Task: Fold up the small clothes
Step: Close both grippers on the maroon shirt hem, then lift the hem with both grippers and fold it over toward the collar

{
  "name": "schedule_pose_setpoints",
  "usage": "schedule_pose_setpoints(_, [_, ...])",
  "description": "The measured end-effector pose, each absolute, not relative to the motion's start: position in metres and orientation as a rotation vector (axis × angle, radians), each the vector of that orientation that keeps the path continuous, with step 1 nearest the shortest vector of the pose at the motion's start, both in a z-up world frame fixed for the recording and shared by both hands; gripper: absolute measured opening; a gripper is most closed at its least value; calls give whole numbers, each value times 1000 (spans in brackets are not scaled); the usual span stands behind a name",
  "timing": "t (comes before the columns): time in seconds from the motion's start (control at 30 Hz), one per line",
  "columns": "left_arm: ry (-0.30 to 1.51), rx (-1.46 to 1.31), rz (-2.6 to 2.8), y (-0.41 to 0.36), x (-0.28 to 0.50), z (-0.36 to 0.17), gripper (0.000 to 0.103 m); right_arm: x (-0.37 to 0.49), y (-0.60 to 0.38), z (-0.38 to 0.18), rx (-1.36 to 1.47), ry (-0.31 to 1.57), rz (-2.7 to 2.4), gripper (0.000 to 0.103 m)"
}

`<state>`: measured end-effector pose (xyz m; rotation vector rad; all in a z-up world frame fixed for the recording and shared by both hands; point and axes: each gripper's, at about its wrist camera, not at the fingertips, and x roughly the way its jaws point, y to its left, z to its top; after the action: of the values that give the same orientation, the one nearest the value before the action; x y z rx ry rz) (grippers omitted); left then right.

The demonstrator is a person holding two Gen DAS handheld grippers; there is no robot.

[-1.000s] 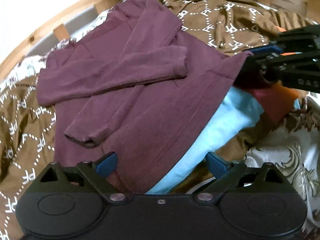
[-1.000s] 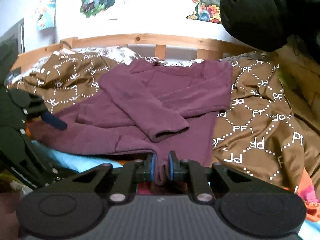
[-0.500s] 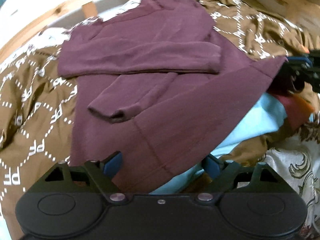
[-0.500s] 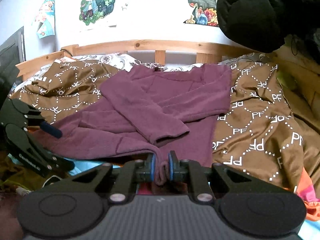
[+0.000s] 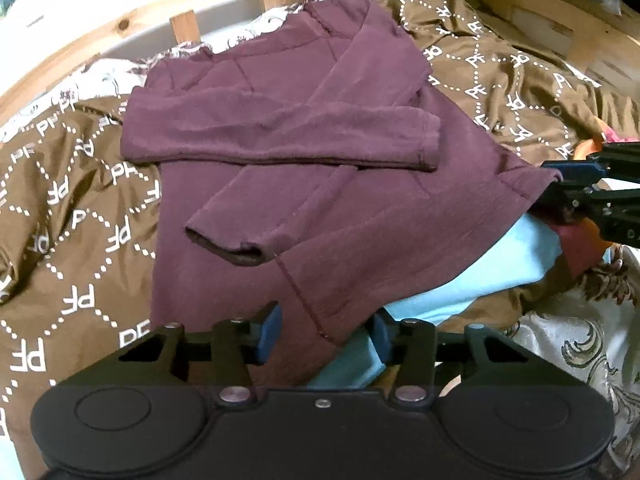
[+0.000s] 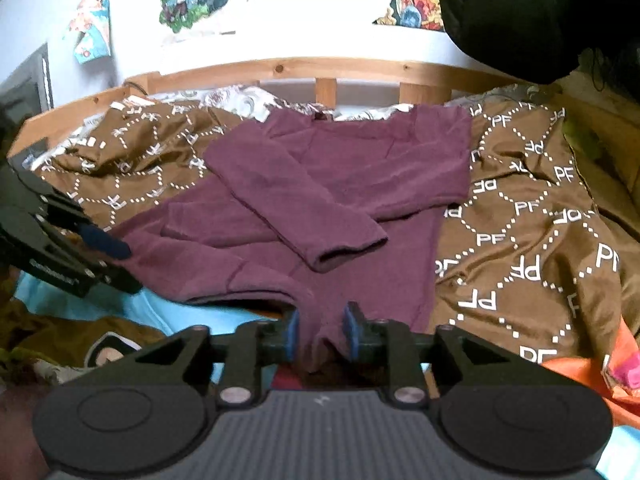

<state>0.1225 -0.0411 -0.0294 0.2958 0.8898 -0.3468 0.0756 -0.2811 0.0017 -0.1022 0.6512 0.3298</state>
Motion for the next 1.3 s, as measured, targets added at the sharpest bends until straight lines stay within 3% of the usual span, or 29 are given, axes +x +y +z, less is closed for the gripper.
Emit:
schedule_pose_setpoints(0.13, [872,280,-314,-32,126,-23,49,78,-282,-2,-101,671,330,34])
schedule_pose_setpoints(0.17, [872,270,-304,-30,128,-22,49,80,-282,-2,-98,674,338,31])
schedule_pose_setpoints(0.2, [874,262,-296,-28,130,-22,47,82,-282,-2,-84,679,355,20])
schedule_pose_setpoints(0.23, [874,255,-285,-26,132,-21,46,85,-283,0,-64,684,374,15])
schedule_pose_setpoints(0.3, [873,246,-268,-24,138,-20,45,94,-285,7,-15,675,403,13])
schedule_pose_setpoints(0.5, [865,235,-265,-25,143,-19,50,128,-300,17,143,661,422,13])
schedule_pose_setpoints(0.77, [910,366,-181,-25,131,-47,51,119,-308,13,148,637,418,13])
schedule_pose_setpoints(0.83, [918,362,-136,-16,126,-51,36,110,-307,14,123,622,404,13])
schedule_pose_setpoints(0.87, [915,355,-108,-11,123,-53,18,106,-307,15,116,617,399,13])
schedule_pose_setpoints(0.9, [904,340,-90,-7,119,-53,9,101,-307,15,111,615,396,13])
schedule_pose_setpoints(1.3, [630,195,-68,11,68,26,4,43,-291,55,-22,486,340,10])
